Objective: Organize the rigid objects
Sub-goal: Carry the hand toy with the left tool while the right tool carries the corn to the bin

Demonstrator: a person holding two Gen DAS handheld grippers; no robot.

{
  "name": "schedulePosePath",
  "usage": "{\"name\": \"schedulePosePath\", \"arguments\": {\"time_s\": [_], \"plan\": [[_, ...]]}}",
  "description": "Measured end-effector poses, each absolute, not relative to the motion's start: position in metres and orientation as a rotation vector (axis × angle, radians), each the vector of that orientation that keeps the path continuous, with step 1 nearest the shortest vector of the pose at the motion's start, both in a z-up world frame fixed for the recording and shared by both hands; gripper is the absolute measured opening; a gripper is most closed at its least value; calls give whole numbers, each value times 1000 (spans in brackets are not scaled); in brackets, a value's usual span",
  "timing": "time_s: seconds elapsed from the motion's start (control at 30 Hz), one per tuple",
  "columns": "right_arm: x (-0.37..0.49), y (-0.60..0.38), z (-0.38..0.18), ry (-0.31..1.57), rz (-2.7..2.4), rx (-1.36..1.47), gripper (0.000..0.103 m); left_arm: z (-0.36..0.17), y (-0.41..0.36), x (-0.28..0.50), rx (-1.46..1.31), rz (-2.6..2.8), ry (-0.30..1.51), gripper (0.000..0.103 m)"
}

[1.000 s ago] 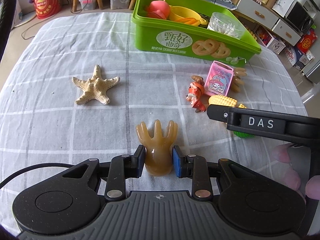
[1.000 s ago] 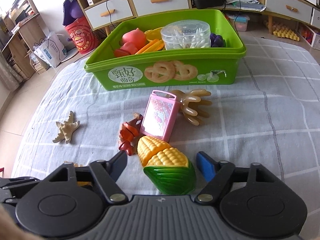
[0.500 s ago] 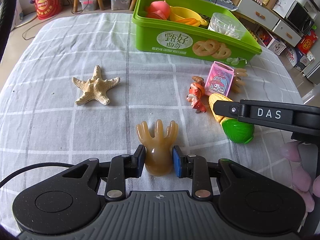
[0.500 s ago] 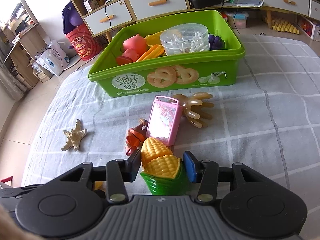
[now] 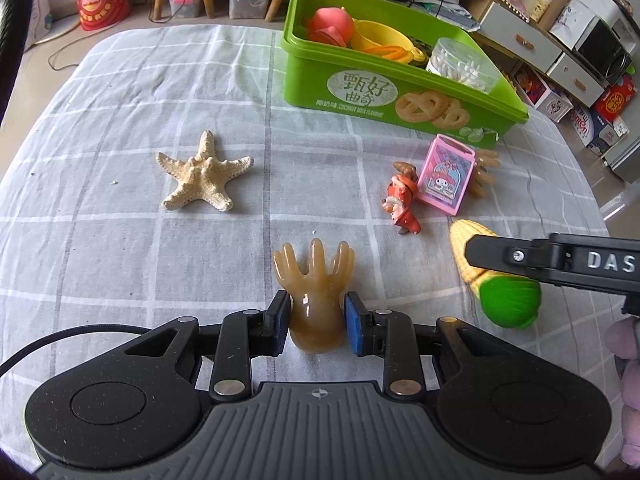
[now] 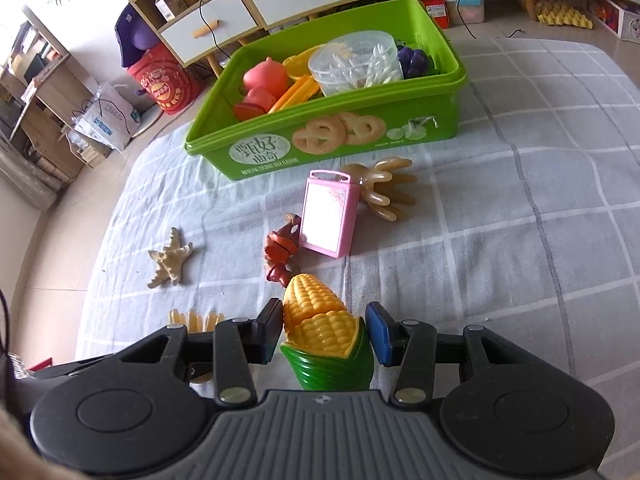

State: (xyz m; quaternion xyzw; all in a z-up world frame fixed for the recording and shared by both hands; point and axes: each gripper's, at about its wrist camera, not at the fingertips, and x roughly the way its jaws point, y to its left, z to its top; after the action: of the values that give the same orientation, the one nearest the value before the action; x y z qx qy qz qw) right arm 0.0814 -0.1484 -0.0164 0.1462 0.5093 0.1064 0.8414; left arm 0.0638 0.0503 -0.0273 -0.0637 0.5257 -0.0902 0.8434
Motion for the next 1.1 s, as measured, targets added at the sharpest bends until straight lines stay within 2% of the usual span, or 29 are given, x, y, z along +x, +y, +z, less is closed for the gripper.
{"name": "schedulePosePath", "arguments": {"time_s": [0.6,1.1], "plan": [[70,-171,12,1010,247,427,21,-3,72,64,-283,-209,1047,33],[67,-205,52,856,236,574,21,27,92,62,-380,-262,941,33]]}}
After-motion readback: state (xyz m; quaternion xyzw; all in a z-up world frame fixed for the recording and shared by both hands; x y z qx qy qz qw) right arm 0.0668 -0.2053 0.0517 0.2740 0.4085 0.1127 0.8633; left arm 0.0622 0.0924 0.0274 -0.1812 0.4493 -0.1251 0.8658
